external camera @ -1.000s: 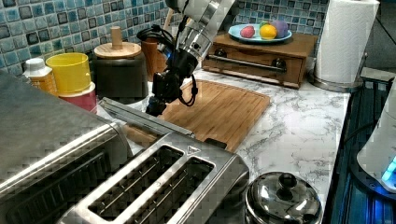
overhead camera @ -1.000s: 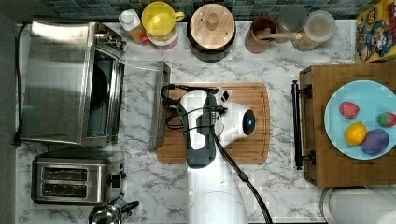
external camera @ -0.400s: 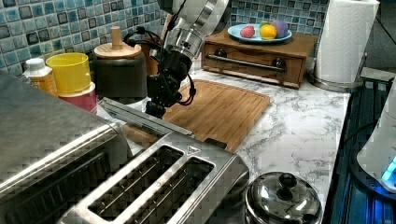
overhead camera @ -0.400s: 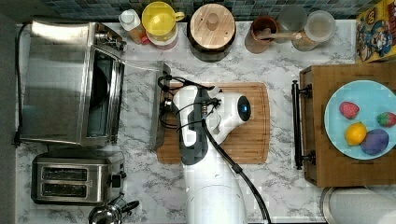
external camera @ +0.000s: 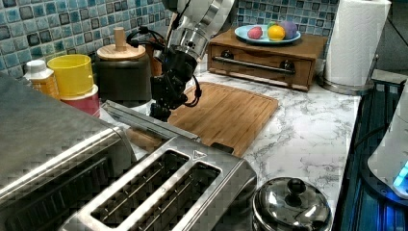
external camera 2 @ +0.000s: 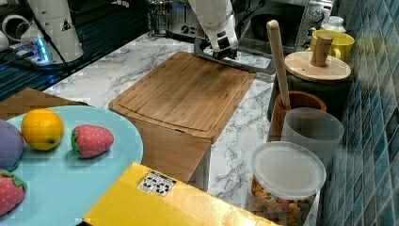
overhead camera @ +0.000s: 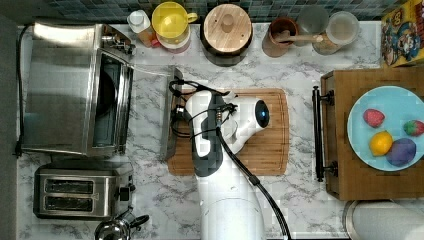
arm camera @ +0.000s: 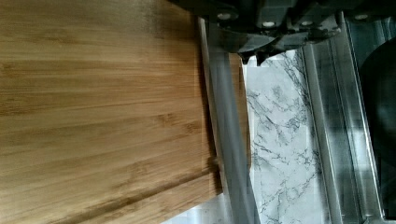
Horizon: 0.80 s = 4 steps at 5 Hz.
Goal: Close the oven.
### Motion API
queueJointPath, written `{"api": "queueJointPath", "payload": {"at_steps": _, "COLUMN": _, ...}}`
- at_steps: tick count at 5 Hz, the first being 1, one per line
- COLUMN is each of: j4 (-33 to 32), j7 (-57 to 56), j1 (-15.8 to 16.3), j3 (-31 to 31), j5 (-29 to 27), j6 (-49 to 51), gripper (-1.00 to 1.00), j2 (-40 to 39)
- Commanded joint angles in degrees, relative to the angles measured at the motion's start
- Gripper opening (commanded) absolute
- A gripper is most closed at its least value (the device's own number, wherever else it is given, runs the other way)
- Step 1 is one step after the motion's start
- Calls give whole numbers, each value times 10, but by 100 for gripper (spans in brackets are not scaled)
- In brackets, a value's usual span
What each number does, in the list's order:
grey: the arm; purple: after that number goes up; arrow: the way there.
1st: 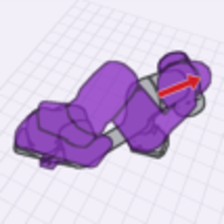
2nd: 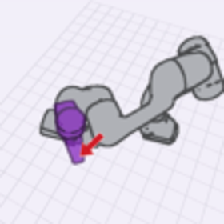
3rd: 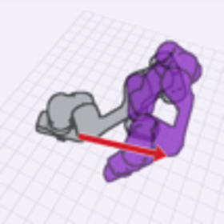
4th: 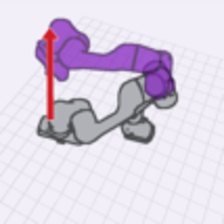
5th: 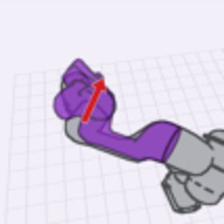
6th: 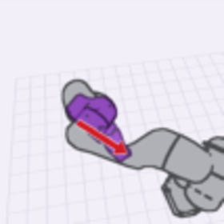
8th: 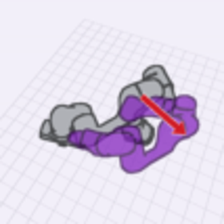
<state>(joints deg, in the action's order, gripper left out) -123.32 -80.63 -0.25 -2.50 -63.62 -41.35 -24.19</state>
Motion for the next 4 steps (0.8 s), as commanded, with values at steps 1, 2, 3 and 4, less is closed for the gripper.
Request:
{"api": "queueJointPath", "payload": {"at_steps": 1, "j4": 81, "j7": 69, "j1": 80, "j3": -69, "j5": 31, "j6": 19, "gripper": -100, "j2": 83}}
{"api": "queueJointPath", "payload": {"at_steps": 2, "j4": 97, "j7": 109, "j1": 96, "j3": -74, "j5": 59, "j6": 12, "gripper": -100, "j2": 108}}
{"api": "queueJointPath", "payload": {"at_steps": 3, "j4": 129, "j7": 186, "j1": 113, "j3": -82, "j5": 126, "j6": 2, "gripper": -100, "j2": 114}}
{"api": "queueJointPath", "payload": {"at_steps": 4, "j4": 152, "j7": 231, "j1": 123, "j3": -94, "j5": 179, "j6": -4, "gripper": -100, "j2": 113}}
